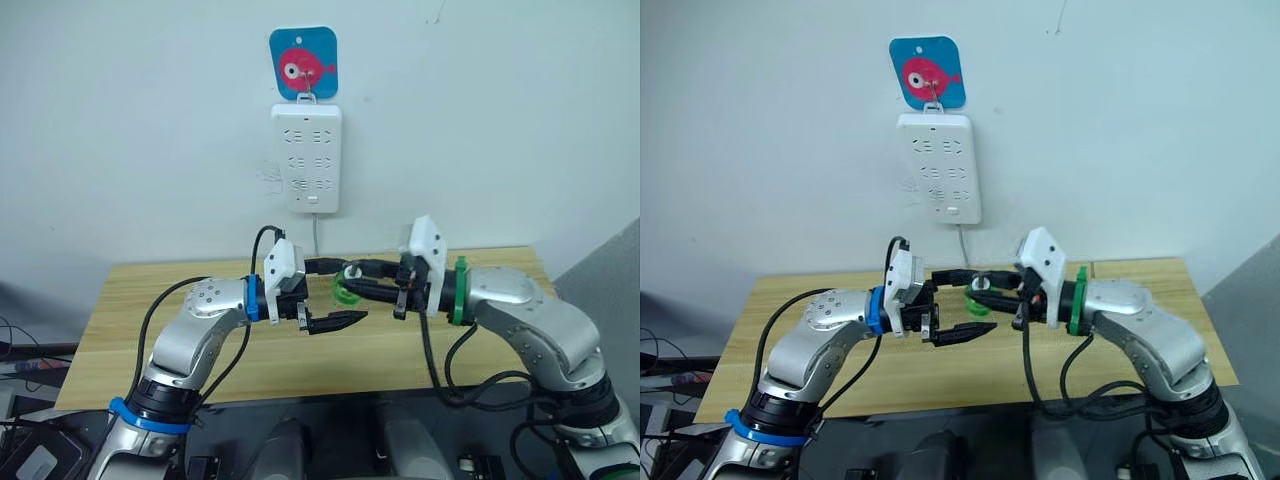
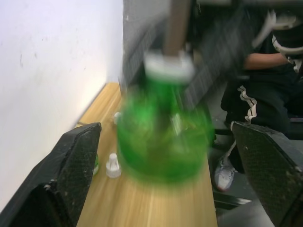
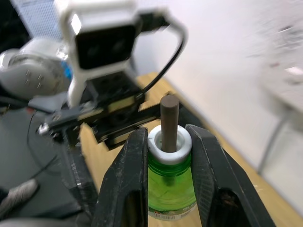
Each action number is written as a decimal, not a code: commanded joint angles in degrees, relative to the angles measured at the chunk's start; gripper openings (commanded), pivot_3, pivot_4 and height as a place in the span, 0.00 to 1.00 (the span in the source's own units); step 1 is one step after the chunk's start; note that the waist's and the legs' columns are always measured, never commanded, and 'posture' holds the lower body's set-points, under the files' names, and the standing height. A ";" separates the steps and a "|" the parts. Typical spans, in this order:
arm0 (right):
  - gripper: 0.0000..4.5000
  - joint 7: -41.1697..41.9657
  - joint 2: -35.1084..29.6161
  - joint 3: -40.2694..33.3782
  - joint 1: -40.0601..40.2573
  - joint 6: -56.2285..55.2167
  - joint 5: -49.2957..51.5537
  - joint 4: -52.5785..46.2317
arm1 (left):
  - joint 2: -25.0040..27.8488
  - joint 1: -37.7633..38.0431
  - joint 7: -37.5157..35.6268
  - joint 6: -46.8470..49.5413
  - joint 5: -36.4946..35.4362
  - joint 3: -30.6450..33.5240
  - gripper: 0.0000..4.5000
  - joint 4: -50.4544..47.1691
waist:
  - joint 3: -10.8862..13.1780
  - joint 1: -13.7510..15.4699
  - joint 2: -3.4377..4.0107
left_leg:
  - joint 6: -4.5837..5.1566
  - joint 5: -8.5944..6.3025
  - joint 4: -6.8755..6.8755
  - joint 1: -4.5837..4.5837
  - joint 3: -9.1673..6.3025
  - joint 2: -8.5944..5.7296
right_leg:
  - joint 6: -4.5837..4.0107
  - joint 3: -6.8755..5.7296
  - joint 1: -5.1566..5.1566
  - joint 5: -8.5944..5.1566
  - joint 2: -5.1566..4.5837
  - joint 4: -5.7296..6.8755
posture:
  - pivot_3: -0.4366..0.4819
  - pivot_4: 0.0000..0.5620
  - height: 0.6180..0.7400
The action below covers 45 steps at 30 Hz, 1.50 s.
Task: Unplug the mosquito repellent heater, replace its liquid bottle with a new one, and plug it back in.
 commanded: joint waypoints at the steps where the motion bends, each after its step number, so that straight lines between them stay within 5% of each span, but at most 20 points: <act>1: 0.19 -4.42 1.72 -9.75 0.11 4.82 9.35 -0.33 | 0.90 -0.74 2.83 7.85 -5.90 3.85 1.00 -3.42 | -0.02 0.00 0.00 | 0.00 0.00 0.00 0.01 -0.01 0.00 | 0.00 0.00 0.00 0.00 0.00 0.05 | 0.33 0.21 0.92; 8: 0.19 -25.78 9.66 -24.53 0.53 10.64 36.02 2.40 | -6.33 -6.83 19.80 32.88 -31.75 14.94 1.00 -4.16 | -0.22 0.00 -0.16 | 0.00 0.00 0.07 -0.03 -0.07 -0.02 | 0.00 -0.01 0.00 0.00 -0.05 0.17 | 0.33 0.20 0.92; 17: 0.19 -46.33 13.80 -22.13 2.19 3.07 57.19 1.28 | -13.17 -10.66 33.08 38.40 -43.95 17.54 1.00 -3.12 | -1.54 -0.18 -0.09 | -0.01 0.01 0.05 -0.01 0.03 -0.04 | 0.00 0.08 -0.05 0.00 0.00 0.24 | 0.33 0.17 0.92; 41: 0.19 -49.20 8.18 -13.85 3.49 -5.82 62.19 -0.56 | -19.65 -12.82 42.31 36.79 -51.69 17.17 1.00 -0.08 | -3.02 -0.19 0.01 | 0.00 0.00 0.04 0.00 0.42 -0.05 | 0.03 0.24 -0.03 -0.02 0.36 0.18 | 0.33 0.16 0.92; 45: 0.19 -48.93 7.91 -13.09 3.52 -6.29 62.18 -0.75 | -20.01 -12.93 42.33 36.71 -52.21 16.99 0.80 0.28 | -3.05 -0.19 0.02 | 0.00 0.00 0.04 0.00 0.42 -0.05 | 0.03 0.26 -0.02 -0.02 0.39 0.18 | 0.32 0.16 0.92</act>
